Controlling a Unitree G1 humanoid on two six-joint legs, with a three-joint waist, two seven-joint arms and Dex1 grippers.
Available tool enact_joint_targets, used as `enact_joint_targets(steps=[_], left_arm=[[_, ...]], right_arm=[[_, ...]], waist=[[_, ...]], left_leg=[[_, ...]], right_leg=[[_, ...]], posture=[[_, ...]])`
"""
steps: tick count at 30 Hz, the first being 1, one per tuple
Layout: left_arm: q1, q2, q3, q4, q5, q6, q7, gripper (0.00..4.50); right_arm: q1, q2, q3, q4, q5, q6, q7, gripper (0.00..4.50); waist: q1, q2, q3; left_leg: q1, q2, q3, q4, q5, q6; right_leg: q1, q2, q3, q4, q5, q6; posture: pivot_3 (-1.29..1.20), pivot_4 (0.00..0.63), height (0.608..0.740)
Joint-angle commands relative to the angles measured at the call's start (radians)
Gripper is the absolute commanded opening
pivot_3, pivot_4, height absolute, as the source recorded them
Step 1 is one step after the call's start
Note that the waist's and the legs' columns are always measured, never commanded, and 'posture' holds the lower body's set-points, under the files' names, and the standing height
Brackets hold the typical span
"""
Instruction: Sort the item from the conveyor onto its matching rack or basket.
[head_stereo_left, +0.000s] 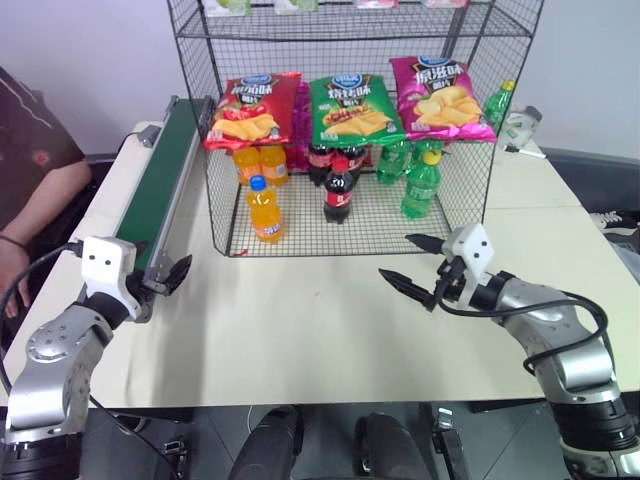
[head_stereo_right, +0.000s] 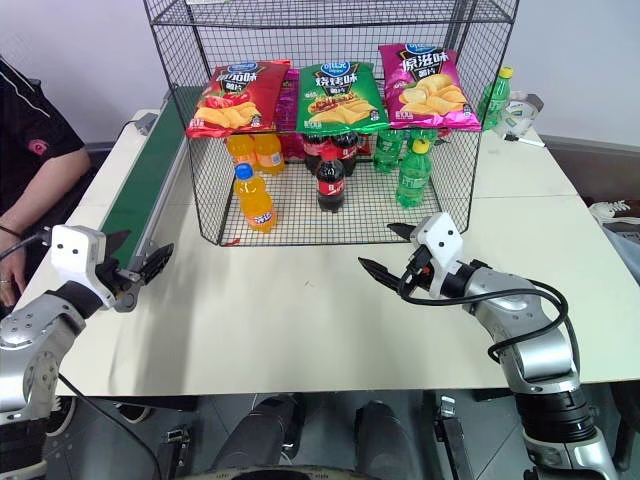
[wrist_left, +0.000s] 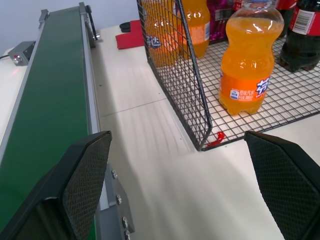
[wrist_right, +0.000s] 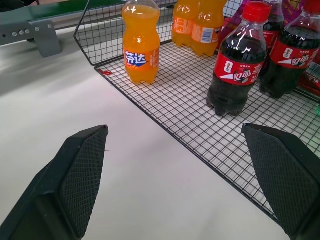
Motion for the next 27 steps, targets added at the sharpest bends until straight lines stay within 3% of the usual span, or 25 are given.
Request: enact_joint_targets(steps=[1, 27], left_arm=[[0.002, 0.004, 0.014, -0.017, 0.005, -0.018, -0.004, 4.44], [-0.019, -0.012, 0.010, 0.010, 0.031, -0.035, 0.013, 4.44]], right_arm=[[-0.016, 0.011, -0.004, -0.012, 0.000, -0.021, -0.002, 4.50], [-0.042, 0.038, 0.010, 0.011, -0.021, -0.033, -0.009, 4.50]], waist=[[0.000, 0.000, 0.000], [0.000, 0.000, 0.000]], left_leg=[[0.000, 0.000, 0.000, 0.000, 0.000, 0.000], [0.000, 0.000, 0.000, -0.001, 0.000, 0.000]], right_leg=[[0.000, 0.000, 0.000, 0.000, 0.000, 0.000], [-0.001, 0.000, 0.000, -0.001, 0.000, 0.000]], posture=[[0.00, 0.150, 0.740], [0.00, 0.150, 0.740]])
